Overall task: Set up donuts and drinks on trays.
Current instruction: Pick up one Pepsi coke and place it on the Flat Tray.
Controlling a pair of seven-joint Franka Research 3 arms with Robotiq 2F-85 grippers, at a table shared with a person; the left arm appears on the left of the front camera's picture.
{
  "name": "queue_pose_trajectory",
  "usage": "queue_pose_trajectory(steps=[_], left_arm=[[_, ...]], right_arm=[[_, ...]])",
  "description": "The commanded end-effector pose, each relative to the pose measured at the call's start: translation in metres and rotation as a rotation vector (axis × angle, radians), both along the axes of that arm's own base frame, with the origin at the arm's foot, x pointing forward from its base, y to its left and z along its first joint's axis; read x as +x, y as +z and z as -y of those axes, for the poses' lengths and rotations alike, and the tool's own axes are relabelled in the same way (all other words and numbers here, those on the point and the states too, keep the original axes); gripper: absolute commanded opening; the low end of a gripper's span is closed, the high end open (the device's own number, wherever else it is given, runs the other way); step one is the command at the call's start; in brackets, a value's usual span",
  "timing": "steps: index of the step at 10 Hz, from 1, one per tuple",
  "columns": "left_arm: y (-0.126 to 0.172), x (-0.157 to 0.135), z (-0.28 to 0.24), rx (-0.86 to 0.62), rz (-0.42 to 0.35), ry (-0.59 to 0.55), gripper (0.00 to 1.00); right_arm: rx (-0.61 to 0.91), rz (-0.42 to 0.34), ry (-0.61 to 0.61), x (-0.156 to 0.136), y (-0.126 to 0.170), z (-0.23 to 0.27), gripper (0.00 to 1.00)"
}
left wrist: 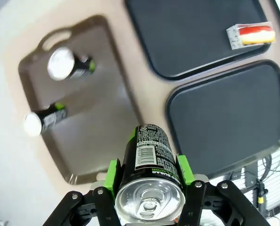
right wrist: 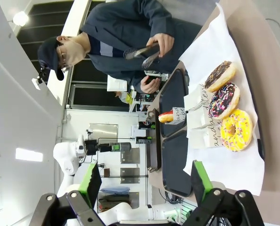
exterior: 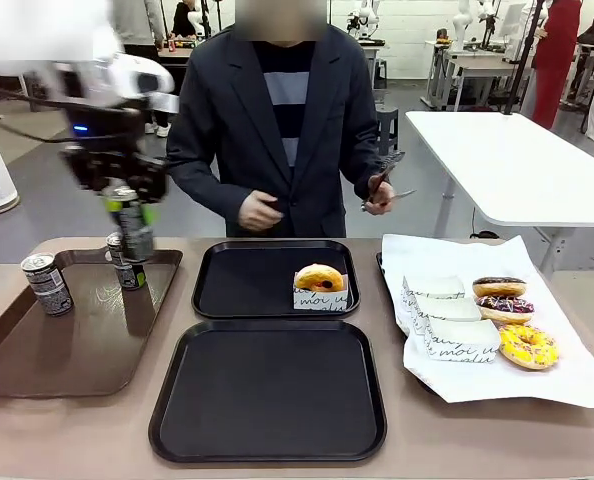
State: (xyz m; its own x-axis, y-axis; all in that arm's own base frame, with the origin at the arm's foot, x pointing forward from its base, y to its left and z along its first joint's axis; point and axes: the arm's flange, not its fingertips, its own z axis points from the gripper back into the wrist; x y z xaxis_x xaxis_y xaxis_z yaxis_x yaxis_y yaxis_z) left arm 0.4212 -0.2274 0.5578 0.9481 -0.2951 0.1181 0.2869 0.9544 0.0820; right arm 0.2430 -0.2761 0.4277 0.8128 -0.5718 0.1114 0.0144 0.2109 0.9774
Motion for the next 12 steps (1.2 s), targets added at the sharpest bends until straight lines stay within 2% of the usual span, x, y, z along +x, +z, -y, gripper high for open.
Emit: queue_pose_trajectory(steps=[1, 3, 4, 6, 7, 8, 9, 10, 12], left_arm=[[0.001, 0.046, 0.035, 0.062, 0.02, -0.018, 0.58], [-0.032, 0.069, 0.066, 0.046, 0.037, -0.077, 0.58], [-0.039, 0.061, 0.062, 0.055, -0.016, -0.098, 0.58], [-0.007, 0.01, 0.0, -0.063, -0.082, -0.19, 0.58], [0.005, -0.022, -0.035, -0.089, -0.103, -0.237, 0.58], [0.007, -0.048, -0.062, -0.05, -0.101, -0.243, 0.58], [0.005, -0.062, -0.072, -0.014, -0.115, -0.279, 0.58], [0.002, -0.062, -0.072, -0.004, -0.121, -0.302, 0.58], [-0.002, -0.05, -0.059, -0.009, -0.139, -0.303, 0.58]], right_arm=[[0.001, 0.01, 0.001, -0.001, -0.001, 0.001, 1.0], [0.001, 0.01, 0.001, -0.001, -0.001, 0.001, 1.0], [0.001, 0.01, 0.001, -0.001, -0.001, 0.001, 1.0], [0.001, 0.01, 0.001, -0.001, -0.001, 0.001, 1.0], [0.001, 0.01, 0.001, -0.001, -0.001, 0.001, 1.0], [0.001, 0.01, 0.001, -0.001, -0.001, 0.001, 1.0], [0.001, 0.01, 0.001, -0.001, -0.001, 0.001, 1.0], [0.001, 0.01, 0.001, -0.001, -0.001, 0.001, 1.0], [0.001, 0.01, 0.001, -0.001, -0.001, 0.001, 1.0]])
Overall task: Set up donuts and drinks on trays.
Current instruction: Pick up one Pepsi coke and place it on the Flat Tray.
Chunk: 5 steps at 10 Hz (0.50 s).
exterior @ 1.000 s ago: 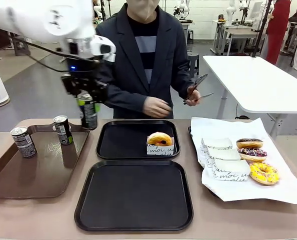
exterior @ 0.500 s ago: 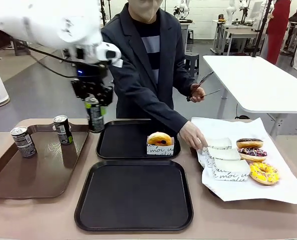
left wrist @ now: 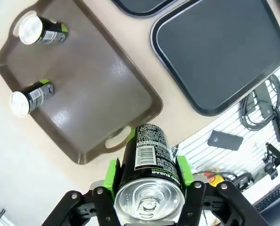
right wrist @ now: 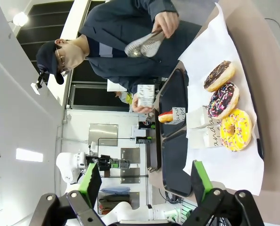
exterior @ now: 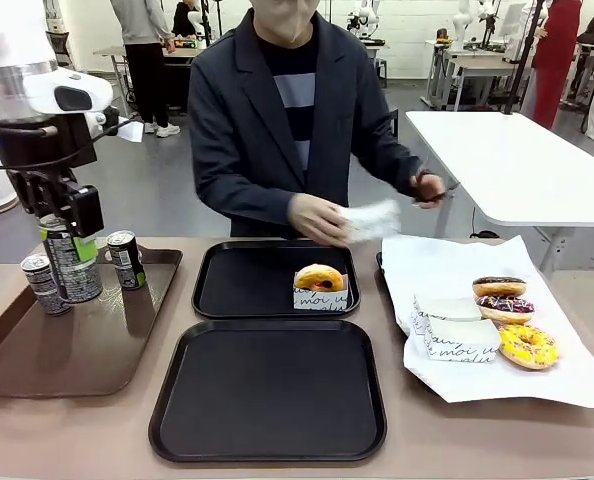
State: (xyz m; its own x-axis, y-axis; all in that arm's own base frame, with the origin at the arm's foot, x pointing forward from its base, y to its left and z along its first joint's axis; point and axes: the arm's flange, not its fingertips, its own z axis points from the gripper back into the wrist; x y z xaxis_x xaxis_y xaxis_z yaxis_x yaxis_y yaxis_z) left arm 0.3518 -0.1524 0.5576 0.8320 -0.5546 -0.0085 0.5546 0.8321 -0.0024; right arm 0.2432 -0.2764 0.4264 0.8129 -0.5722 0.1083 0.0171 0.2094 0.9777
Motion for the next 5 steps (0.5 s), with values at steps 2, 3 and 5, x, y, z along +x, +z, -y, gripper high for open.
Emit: queue_pose_trajectory(steps=[2, 3, 5], left_arm=[[0.0, 0.0, 0.0, 0.0, 0.0, 0.0, 0.58], [0.0, 0.0, 0.0, 0.0, 0.0, 0.0, 0.58], [0.0, 0.0, 0.0, 0.0, 0.0, 0.0, 0.58]], right_arm=[[0.0, 0.013, 0.002, -0.001, 0.0, 0.001, 1.0], [0.0, 0.013, 0.002, -0.001, 0.0, 0.001, 1.0], [0.0, 0.013, 0.002, -0.001, 0.0, 0.001, 1.0]])
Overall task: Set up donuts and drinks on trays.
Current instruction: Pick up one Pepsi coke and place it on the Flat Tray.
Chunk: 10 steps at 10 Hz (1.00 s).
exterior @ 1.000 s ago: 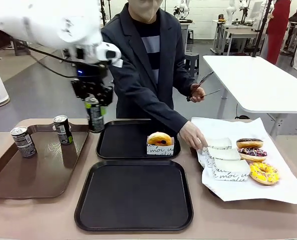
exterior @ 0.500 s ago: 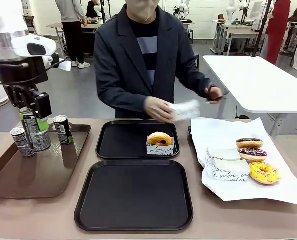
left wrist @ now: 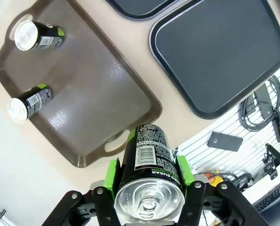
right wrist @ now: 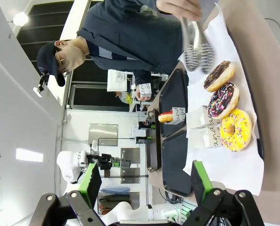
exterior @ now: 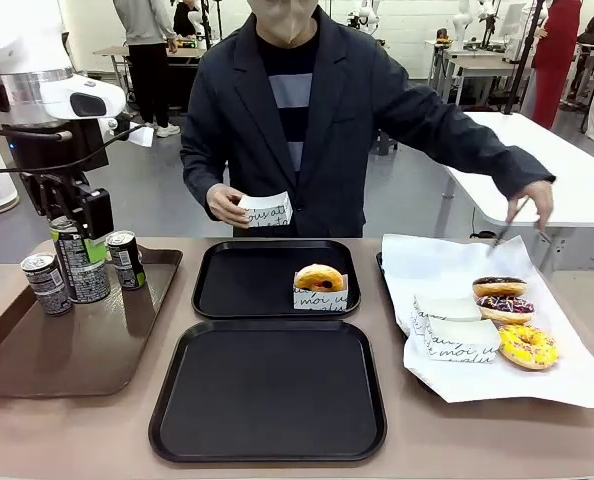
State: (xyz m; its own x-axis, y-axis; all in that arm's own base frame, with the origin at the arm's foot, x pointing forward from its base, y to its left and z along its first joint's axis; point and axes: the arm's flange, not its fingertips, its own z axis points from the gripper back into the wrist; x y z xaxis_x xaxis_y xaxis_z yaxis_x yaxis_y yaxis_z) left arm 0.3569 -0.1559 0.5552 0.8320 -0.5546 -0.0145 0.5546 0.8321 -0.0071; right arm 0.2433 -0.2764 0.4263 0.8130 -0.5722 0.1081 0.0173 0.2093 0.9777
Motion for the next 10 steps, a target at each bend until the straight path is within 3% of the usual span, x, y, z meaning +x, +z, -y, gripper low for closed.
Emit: queue_pose_trajectory(steps=[1, 4, 6, 8, 10], left_arm=[[-0.003, 0.002, 0.002, 0.0, -0.001, -0.002, 0.58], [-0.015, 0.061, 0.059, 0.008, 0.044, 0.025, 0.58], [-0.029, 0.095, 0.084, 0.005, 0.126, 0.049, 0.58], [-0.054, 0.124, 0.105, -0.011, 0.191, 0.047, 0.58], [-0.086, 0.141, 0.12, 0.03, 0.199, 0.04, 0.58]], right_arm=[[0.0, 0.013, 0.002, -0.001, 0.0, 0.001, 1.0], [0.0, 0.013, 0.002, -0.001, 0.0, 0.001, 1.0], [0.0, 0.013, 0.002, -0.001, 0.0, 0.001, 1.0], [0.0, 0.013, 0.002, -0.001, 0.0, 0.001, 1.0], [0.0, 0.013, 0.002, -0.001, 0.0, 0.001, 1.0]])
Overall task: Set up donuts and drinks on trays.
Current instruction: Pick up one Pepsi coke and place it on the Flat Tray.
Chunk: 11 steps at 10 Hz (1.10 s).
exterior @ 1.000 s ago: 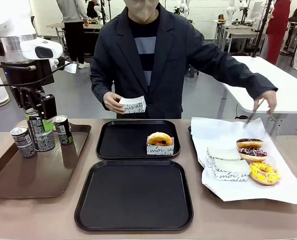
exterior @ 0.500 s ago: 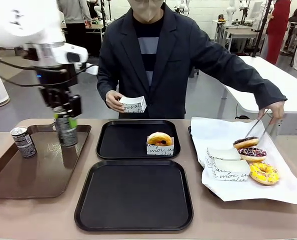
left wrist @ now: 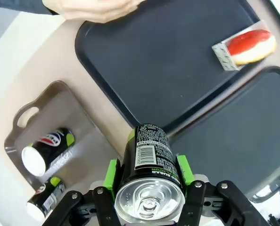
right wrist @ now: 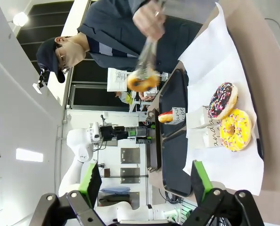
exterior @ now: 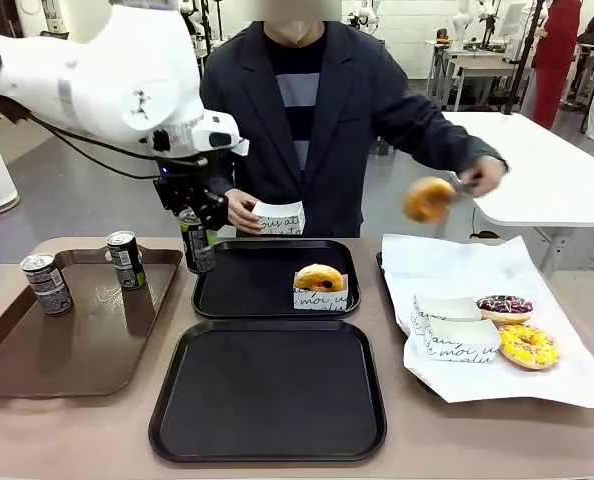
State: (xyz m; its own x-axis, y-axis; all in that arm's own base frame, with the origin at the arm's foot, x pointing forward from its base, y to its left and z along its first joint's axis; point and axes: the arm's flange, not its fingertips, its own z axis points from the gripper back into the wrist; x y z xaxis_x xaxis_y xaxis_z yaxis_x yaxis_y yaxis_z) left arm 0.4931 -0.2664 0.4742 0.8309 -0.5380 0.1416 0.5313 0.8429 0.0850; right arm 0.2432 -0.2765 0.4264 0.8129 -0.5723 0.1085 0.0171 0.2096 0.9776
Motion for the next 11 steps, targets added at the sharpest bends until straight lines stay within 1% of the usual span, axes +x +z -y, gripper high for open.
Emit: queue_pose_trajectory(steps=[1, 3, 4, 6, 7, 8, 9, 10, 11], left_arm=[[-0.02, 0.009, 0.013, 0.049, -0.013, 0.017, 0.58], [-0.04, 0.012, 0.017, 0.049, -0.071, -0.009, 0.58], [-0.045, 0.013, 0.013, 0.059, -0.084, -0.001, 0.58], [-0.025, 0.012, -0.002, -0.034, -0.079, 0.009, 0.58], [-0.024, 0.012, 0.0, -0.018, -0.095, 0.0, 0.58], [-0.021, 0.006, 0.01, 0.032, -0.148, 0.016, 0.58], [-0.038, 0.012, 0.005, -0.003, -0.08, 0.012, 0.58], [-0.038, 0.012, 0.005, -0.003, -0.08, 0.012, 0.58], [-0.03, 0.01, 0.005, 0.011, -0.102, 0.012, 0.58]], right_arm=[[0.0, 0.013, 0.002, -0.001, 0.0, 0.001, 1.0], [0.0, 0.013, 0.002, -0.001, 0.0, 0.001, 1.0], [0.0, 0.013, 0.002, -0.001, 0.0, 0.001, 1.0], [0.0, 0.013, 0.002, -0.001, 0.0, 0.001, 1.0], [0.0, 0.013, 0.002, -0.001, 0.0, 0.001, 1.0], [0.0, 0.013, 0.002, -0.001, 0.0, 0.001, 1.0], [0.0, 0.013, 0.002, -0.001, 0.0, 0.001, 1.0], [0.0, 0.013, 0.002, -0.001, 0.0, 0.001, 1.0], [0.0, 0.013, 0.002, -0.001, 0.0, 0.001, 1.0]])
